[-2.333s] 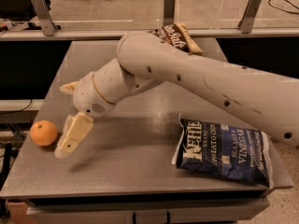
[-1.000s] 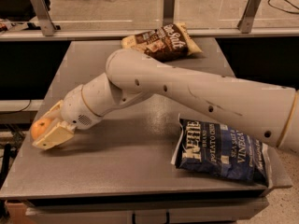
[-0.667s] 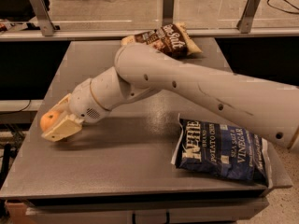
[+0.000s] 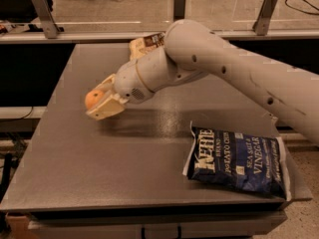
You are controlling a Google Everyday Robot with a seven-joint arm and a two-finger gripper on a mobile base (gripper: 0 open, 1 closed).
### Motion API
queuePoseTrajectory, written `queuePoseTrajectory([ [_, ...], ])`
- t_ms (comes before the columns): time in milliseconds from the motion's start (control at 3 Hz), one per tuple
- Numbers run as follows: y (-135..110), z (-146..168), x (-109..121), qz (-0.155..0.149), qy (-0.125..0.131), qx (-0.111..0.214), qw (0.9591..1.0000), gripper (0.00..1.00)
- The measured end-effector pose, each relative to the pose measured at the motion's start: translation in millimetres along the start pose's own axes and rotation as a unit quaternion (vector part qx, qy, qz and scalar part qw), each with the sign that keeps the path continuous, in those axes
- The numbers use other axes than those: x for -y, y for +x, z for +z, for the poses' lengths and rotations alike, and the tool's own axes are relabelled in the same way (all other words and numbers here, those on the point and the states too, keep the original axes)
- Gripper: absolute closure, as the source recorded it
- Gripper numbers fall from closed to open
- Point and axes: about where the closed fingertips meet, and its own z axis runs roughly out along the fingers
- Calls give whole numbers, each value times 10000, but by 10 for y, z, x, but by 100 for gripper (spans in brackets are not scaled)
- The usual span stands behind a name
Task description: Move orange near blue chip bag
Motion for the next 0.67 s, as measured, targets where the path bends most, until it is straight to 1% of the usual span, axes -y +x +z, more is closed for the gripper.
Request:
queuePoseTrajectory([
  [333, 190, -321, 307, 93, 221, -162, 9996, 100],
  [667, 387, -657, 514, 243, 474, -344, 9980, 100],
])
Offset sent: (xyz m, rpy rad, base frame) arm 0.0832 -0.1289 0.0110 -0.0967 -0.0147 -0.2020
